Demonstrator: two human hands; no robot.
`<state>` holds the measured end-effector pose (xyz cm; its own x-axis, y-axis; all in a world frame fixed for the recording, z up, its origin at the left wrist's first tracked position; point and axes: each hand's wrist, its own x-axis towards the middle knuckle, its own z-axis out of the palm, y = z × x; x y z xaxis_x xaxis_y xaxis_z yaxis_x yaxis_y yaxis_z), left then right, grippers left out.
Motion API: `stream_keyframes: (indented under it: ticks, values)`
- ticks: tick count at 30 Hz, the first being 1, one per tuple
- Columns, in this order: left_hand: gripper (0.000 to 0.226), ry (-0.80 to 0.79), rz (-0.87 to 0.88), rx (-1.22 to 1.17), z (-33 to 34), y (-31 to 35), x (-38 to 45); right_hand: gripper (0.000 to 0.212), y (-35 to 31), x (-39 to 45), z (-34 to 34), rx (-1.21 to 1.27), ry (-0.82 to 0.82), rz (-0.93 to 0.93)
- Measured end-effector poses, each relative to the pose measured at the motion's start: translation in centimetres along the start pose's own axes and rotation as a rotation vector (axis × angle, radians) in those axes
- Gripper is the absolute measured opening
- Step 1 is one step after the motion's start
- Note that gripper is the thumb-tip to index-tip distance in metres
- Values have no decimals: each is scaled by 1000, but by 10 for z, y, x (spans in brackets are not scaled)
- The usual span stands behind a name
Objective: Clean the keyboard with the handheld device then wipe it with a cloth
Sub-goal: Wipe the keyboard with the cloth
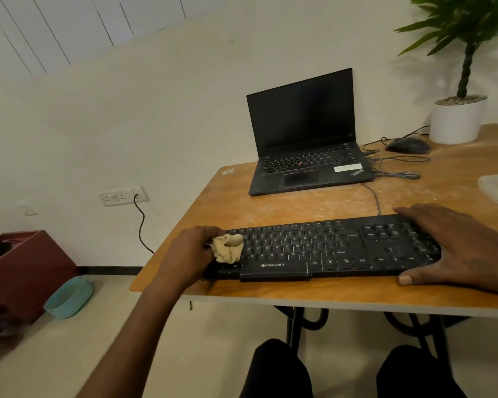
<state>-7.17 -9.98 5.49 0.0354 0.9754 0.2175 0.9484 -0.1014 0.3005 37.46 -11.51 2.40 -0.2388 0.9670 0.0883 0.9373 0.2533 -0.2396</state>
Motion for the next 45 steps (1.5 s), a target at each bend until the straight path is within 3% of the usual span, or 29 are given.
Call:
stream_keyframes:
  ticks: [3,13,22,33,38,42,45]
  values:
    - [37,-16,-40,-36,-7,-9,-8,133,0,0,-1,-1,3,-4]
    - [45,-31,89,-122,1,20,-25,134,-2,0,-2,-5,-4,-2]
    - [47,-57,-20,-227,-25,-13,-54,133,-1,-3,-2,7,3,-1]
    - [47,-31,200,-160,7,50,-45,132,-3,-2,-3,2,4,-4]
    - [40,-21,60,-101,-9,15,-46,133,-2,-2,-1,20,-5,6]
    - [33,-26,64,-38,-18,10,-49,135,1,1,-1,-6,-5,-8]
    - [43,-28,85,-97,-13,22,-48,135,2,1,1,-5,-6,-5]
